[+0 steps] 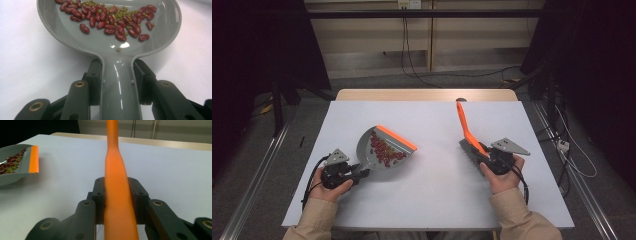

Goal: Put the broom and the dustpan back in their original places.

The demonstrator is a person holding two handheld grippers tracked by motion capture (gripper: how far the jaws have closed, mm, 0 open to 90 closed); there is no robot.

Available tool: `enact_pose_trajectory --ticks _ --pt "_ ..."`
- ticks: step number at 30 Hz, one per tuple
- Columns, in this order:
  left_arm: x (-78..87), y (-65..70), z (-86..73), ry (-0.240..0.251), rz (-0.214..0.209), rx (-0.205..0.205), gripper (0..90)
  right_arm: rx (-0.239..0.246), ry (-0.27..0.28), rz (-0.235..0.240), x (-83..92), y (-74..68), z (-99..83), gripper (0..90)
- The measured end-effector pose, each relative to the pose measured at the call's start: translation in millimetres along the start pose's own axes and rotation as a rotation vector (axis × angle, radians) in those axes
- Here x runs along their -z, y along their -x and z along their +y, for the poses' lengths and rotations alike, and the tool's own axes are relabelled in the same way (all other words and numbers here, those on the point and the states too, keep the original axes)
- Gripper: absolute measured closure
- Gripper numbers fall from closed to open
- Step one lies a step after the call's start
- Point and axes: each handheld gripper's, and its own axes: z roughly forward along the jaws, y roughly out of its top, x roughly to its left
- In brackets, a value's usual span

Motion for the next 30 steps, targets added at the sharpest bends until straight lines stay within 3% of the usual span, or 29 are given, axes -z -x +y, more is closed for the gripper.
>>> enact_pose_trajectory --ticks 8,10,14,16,20,22,25,27,30 --pt "-0.4 -14.5 -2.4 -0.026 0.156 0.105 62.7 0.030 -0.003 -0.123 5.2 30.0 -2.5 70.9" --pt "-1.6 -16.7 -2.6 -0.030 0.177 0.134 62.6 0.039 -0.011 -0.151 5.2 34.8 -4.5 70.9" --pt "-5.6 -16.2 -2.4 -0.039 0.198 0.147 62.4 0.094 -0.029 -0.204 4.9 37.3 -7.4 70.9" --pt "-6.1 -12.4 -2.5 -0.032 0.177 0.156 62.0 0.132 -0.052 -0.219 3.7 35.6 -9.8 70.8" --pt "-6.9 -2.5 -1.5 0.014 0.093 0.130 57.6 0.137 -0.055 -0.197 2.6 27.7 -12.5 70.1" --pt "-7.9 3.1 -1.4 0.031 0.050 0.149 51.1 0.106 -0.053 -0.160 2.9 23.9 -14.4 68.7" --pt "-9.8 7.8 -2.2 0.037 -0.026 0.136 45.3 0.077 -0.052 -0.116 3.9 19.3 -17.1 63.1" --pt "-9.6 10.7 -3.0 0.034 -0.050 0.122 35.8 -0.005 -0.030 -0.050 6.7 18.2 -20.1 59.9" --pt "-4.7 9.3 -5.8 0.061 -0.073 0.111 21.1 -0.021 0.000 0.014 13.5 13.1 -22.6 48.9"
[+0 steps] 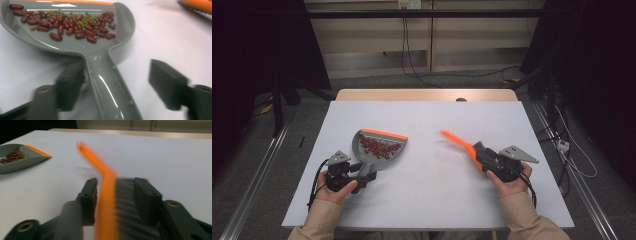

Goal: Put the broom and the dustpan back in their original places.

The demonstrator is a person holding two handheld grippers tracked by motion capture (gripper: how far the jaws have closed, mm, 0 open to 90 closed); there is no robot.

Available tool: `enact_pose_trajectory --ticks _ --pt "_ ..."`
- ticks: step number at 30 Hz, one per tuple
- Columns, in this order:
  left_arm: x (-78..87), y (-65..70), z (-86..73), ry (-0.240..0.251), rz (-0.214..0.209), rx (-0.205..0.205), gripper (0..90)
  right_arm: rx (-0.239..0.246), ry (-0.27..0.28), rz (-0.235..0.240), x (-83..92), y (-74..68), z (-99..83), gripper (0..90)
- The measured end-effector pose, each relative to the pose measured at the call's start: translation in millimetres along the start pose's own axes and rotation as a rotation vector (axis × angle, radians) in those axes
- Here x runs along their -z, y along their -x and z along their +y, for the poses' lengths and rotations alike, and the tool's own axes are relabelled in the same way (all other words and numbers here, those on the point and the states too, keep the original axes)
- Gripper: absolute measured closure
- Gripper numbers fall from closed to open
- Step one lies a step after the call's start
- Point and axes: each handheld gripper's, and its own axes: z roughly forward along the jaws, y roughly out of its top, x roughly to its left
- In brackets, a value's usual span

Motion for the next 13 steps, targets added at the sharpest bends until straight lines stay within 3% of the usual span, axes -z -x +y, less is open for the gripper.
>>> enact_pose_trajectory --ticks 3,7,10,13 --pt "9.0 -3.0 -2.0 0.066 -0.010 -0.023 13.0 -0.014 0.015 0.058 8.1 -0.2 -2.2 40.2" --pt "19.3 -0.6 0.5 0.167 -0.044 -0.069 9.8 -0.015 0.028 0.110 19.9 1.5 -8.3 31.9" --pt "18.7 1.7 2.1 0.189 -0.060 -0.100 8.9 0.009 0.028 0.144 26.4 0.6 -13.6 27.1" --pt "15.7 2.2 2.1 0.176 -0.067 -0.107 8.3 0.018 0.016 0.156 27.9 0.1 -16.3 25.4"
